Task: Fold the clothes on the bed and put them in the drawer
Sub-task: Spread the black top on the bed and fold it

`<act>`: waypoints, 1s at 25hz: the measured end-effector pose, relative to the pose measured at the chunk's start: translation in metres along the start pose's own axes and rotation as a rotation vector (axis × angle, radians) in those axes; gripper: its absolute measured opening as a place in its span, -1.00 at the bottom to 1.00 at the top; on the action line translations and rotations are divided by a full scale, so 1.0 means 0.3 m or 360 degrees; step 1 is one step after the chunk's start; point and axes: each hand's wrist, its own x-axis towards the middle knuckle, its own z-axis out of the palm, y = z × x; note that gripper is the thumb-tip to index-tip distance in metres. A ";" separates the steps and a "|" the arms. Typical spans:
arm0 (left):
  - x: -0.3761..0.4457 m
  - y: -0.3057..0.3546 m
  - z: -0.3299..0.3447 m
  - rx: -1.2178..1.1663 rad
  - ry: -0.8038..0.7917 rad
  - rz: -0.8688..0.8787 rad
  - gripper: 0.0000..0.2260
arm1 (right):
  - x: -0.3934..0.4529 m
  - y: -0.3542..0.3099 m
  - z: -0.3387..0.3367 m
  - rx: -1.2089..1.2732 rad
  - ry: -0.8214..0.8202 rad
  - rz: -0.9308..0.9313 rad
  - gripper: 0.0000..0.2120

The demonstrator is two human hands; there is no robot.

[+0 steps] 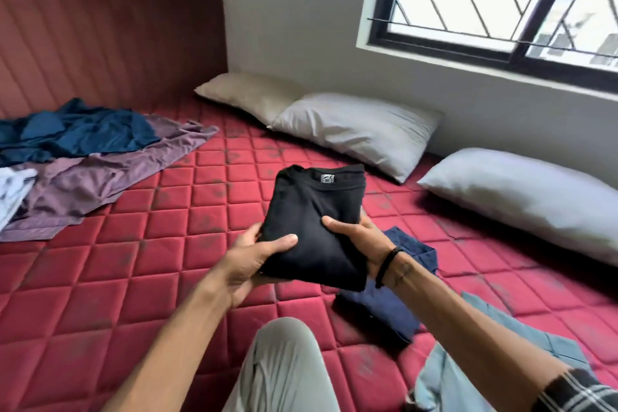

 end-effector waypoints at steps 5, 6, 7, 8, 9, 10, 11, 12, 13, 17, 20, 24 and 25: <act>0.272 -0.022 0.166 -0.0058 0.0167 0.0084 -0.61 | 0.179 -0.060 -0.197 -0.0040 0.0166 -0.0177 -0.56; 0.333 -0.022 0.170 -0.0070 0.0194 0.0126 -0.67 | 0.242 -0.078 -0.211 -0.0060 0.0178 -0.0228 -0.58; 0.392 -0.018 0.169 -0.0087 0.0222 0.0173 -0.73 | 0.312 -0.091 -0.221 -0.0085 0.0186 -0.0270 -0.58; 0.440 -0.013 0.165 -0.0086 0.0260 0.0227 -0.78 | 0.371 -0.096 -0.226 -0.0107 0.0200 -0.0301 -0.58; 0.494 -0.019 0.150 -0.0072 0.0299 0.0269 -0.81 | 0.436 -0.079 -0.231 -0.0143 0.0208 -0.0299 -0.58; 0.534 -0.031 0.136 -0.0053 0.0336 0.0274 -0.82 | 0.490 -0.050 -0.236 -0.0189 0.0211 -0.0276 -0.60; 0.576 -0.064 0.110 -0.0015 0.0391 0.0247 -0.80 | 0.539 0.002 -0.241 -0.0278 0.0219 -0.0250 -0.61; 0.619 -0.114 0.075 0.0058 0.0470 0.0203 -0.72 | 0.580 0.068 -0.250 -0.0391 0.0254 -0.0219 -0.61; 0.652 -0.169 0.046 0.0168 0.0536 0.0146 -0.59 | 0.604 0.132 -0.266 -0.0563 0.0301 -0.0197 -0.61; 0.749 -0.388 -0.071 0.0569 0.0750 0.0015 -0.25 | 0.663 0.281 -0.323 -0.0907 0.0338 -0.0149 -0.59; 0.721 -0.355 -0.038 0.0810 0.0750 0.0077 -0.33 | 0.687 0.257 -0.330 -0.1065 0.0410 -0.0011 -0.53; 0.649 -0.351 -0.072 0.0954 0.0489 -0.0085 -0.15 | 0.594 0.144 -0.190 -0.1831 0.0700 0.0008 0.00; 0.609 -0.343 -0.101 0.1070 0.0399 -0.0112 -0.24 | 0.548 0.128 -0.140 -0.2204 0.0654 -0.0244 0.07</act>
